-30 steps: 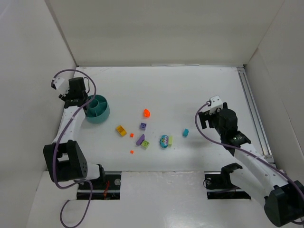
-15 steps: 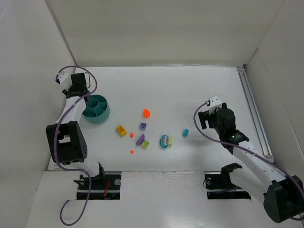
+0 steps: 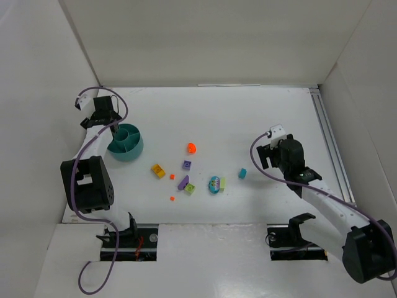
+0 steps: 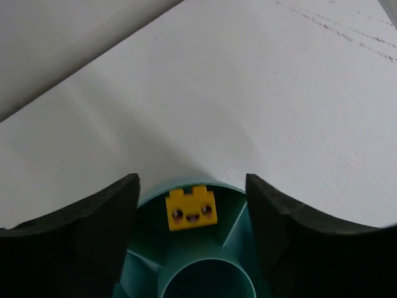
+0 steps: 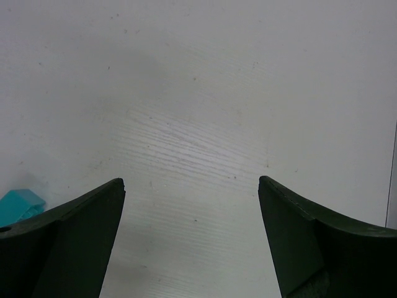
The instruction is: Sort the legos into containers by color
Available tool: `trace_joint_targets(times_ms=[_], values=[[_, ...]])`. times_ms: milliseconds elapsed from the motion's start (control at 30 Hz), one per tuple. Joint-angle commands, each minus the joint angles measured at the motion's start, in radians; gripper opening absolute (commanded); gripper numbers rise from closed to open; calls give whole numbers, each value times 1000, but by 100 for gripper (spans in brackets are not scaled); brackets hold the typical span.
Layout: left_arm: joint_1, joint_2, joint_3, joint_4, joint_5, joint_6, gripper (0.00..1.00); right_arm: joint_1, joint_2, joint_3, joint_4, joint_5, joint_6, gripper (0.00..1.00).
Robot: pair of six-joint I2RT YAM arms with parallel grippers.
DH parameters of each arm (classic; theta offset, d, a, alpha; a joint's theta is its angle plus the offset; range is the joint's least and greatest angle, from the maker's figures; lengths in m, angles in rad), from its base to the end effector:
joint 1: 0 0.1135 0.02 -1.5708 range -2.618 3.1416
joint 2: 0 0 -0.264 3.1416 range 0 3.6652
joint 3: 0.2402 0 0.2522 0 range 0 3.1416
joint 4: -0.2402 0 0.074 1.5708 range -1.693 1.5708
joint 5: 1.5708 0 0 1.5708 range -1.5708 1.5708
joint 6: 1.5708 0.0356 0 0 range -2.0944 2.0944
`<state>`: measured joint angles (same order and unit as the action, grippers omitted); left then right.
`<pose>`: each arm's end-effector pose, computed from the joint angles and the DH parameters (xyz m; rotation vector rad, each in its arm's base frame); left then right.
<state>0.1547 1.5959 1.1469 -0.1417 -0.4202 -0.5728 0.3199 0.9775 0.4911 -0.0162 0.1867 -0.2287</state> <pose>0.3552 0.0701 0.2658 -0.9692 1.8753 0.2053 0.2038 0.0606 0.2184 -0.4490 2.0174 -0.1374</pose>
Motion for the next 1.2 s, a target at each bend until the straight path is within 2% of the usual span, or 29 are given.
trace_joint_targets(times_ms=[0,133,200,333,433,467,567,600,633,733,867,1067,1167], values=[[6,-57,22,-16,3,8,68,-8,-11,49,41,-9,3,92],[6,-85,45,-56,3,7,68,-8,-33,40,41,-9,3,92],[6,-112,45,-56,24,7,72,-8,-59,40,41,-18,3,92],[-13,-207,8,-44,106,-4,85,-8,-85,29,41,-27,3,92],[-119,-296,-56,-4,170,-22,100,-8,-106,20,41,-38,3,92],[-198,-333,-94,5,190,-35,100,-8,-115,20,41,-49,12,92],[-326,-370,-131,-36,176,-88,100,-8,-115,10,41,-73,22,94],[-363,-370,-156,-51,176,-135,100,-8,-115,10,41,-73,22,100],[-421,-370,-168,-64,176,-153,100,-8,-126,1,41,-73,31,100],[-489,-370,-229,-122,224,-206,100,-8,-126,1,41,-93,40,100],[-556,-392,-320,-176,179,-303,100,-8,-135,-8,41,-102,40,100],[-601,-383,-384,-194,161,-345,100,28,-88,21,41,-81,40,100],[-601,-328,-372,-246,89,-381,94,37,-57,30,41,-70,40,100]])
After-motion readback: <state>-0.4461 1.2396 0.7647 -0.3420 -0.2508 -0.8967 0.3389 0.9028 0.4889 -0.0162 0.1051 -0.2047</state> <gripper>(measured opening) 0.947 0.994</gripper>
